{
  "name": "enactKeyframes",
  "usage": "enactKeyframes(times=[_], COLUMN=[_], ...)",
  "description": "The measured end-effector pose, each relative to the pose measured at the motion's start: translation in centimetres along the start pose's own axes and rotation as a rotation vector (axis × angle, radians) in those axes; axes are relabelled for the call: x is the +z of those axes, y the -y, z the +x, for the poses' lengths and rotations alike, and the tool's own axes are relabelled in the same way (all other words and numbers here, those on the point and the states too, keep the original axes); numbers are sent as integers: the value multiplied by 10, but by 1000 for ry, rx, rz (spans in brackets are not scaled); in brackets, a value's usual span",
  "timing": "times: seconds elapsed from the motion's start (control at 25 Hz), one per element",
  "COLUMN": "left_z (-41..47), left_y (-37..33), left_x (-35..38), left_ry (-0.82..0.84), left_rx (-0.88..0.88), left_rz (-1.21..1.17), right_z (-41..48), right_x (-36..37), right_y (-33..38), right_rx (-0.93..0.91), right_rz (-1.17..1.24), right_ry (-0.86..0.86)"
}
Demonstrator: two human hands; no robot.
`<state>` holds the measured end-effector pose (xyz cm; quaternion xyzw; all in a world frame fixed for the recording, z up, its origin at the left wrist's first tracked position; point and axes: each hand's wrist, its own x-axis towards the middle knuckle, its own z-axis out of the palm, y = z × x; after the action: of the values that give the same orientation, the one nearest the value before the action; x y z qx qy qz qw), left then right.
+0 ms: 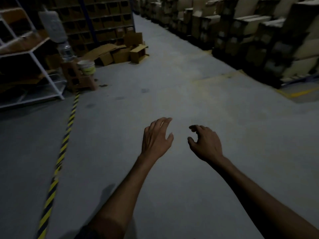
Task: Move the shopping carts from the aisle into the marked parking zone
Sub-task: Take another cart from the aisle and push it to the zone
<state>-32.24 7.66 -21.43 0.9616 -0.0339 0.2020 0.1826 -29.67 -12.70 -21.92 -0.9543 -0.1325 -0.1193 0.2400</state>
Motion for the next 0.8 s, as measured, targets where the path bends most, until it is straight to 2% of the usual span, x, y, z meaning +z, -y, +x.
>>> enactKeyframes(times=[0.44,0.8], left_z=[164,304], left_y=[-152,-263], left_x=[146,242], left_ry=[168,235], left_rx=[355,661], left_rz=[-126,-238], right_z=[49,110], right_x=[-61,-111], right_y=[-192,-303], right_rx=[367,648], right_rz=[-117,-232], right_ry=[-129,-310])
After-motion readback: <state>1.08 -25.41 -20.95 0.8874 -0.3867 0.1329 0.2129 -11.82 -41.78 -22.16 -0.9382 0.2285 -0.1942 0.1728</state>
